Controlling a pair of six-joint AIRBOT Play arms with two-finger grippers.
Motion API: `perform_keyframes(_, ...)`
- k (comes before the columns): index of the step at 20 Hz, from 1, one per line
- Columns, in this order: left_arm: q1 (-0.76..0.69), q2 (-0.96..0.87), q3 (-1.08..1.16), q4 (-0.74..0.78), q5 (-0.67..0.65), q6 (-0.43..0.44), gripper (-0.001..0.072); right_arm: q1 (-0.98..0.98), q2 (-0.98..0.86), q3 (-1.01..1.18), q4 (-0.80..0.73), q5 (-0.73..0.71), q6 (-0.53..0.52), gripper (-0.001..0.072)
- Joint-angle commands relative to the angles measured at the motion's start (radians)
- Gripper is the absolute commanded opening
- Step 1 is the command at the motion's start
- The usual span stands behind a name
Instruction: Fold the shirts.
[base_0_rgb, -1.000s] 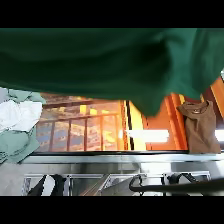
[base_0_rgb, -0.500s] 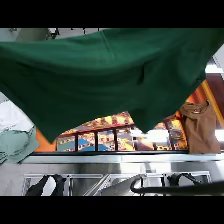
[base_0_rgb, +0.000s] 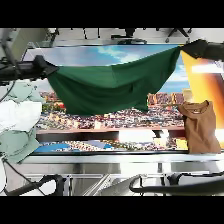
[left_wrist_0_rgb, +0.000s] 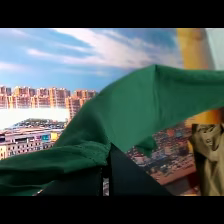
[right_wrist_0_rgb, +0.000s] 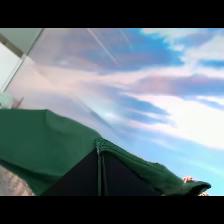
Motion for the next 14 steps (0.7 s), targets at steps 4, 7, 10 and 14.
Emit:
perform_keyframes(4, -0.040, 0.025, 0.242, -0.082, -0.031, 0.050, 0.0012, -0.002, 0.117, 0.029, 0.025, -0.058, -0.074, 0.0019)
perform_keyframes(7, -0.040, 0.160, 0.381, -0.127, -0.030, 0.047, 0.0012, -0.002, 0.318, 0.030, 0.005, -0.135, -0.122, 0.0019)
perform_keyframes(10, -0.007, 0.299, 0.472, -0.125, -0.028, 0.044, 0.0013, -0.002, 0.521, 0.030, -0.132, -0.268, -0.127, 0.0019)
perform_keyframes(14, 0.141, 0.473, 0.422, -0.125, -0.010, 0.040, 0.0012, -0.002, 0.672, 0.030, -0.260, -0.351, -0.124, 0.0019)
